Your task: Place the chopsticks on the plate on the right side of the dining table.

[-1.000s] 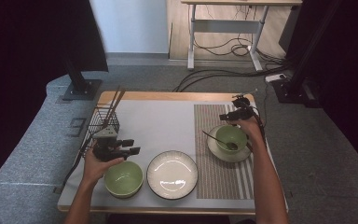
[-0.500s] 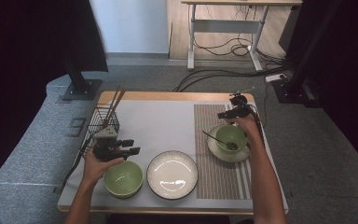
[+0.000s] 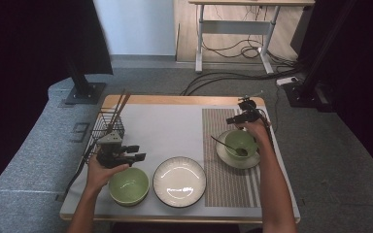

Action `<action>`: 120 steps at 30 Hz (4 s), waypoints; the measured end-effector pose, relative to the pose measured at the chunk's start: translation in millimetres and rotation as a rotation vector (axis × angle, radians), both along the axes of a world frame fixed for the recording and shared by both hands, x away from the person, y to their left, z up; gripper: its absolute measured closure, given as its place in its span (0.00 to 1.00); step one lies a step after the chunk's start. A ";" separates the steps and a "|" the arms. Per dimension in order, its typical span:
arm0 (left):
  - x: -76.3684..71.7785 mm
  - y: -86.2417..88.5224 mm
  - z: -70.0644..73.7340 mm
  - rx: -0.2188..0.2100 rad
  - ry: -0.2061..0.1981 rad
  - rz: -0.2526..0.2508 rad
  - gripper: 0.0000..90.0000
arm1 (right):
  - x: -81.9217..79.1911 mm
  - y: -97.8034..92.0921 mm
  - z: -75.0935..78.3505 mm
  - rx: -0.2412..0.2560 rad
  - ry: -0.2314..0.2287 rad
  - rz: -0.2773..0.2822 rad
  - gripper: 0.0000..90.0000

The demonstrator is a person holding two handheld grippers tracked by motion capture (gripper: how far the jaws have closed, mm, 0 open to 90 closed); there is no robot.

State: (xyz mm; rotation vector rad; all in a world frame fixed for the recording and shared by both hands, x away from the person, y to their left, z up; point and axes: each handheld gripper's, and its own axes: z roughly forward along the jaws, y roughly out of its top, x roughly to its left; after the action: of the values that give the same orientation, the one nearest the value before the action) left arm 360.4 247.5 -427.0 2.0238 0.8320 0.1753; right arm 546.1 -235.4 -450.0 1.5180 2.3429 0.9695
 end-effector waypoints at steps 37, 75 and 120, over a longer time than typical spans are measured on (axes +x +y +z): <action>-0.6 -0.4 0.0 -0.005 0.001 -0.002 0.55 | 8.4 -2.8 -14.4 -0.027 0.072 -0.008 0.50; -0.5 -0.9 -0.6 -0.004 0.002 -0.003 0.55 | 13.8 -7.0 -16.9 -0.029 0.093 -0.042 0.50; 0.0 -1.3 -0.9 -0.008 0.005 -0.008 0.55 | 10.9 9.6 -21.4 -0.041 0.133 0.039 0.53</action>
State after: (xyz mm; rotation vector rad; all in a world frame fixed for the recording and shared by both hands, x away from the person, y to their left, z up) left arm 360.4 246.2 -427.9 2.0207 0.8263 0.1628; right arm 557.0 -225.8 -471.3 1.5722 2.4761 0.8472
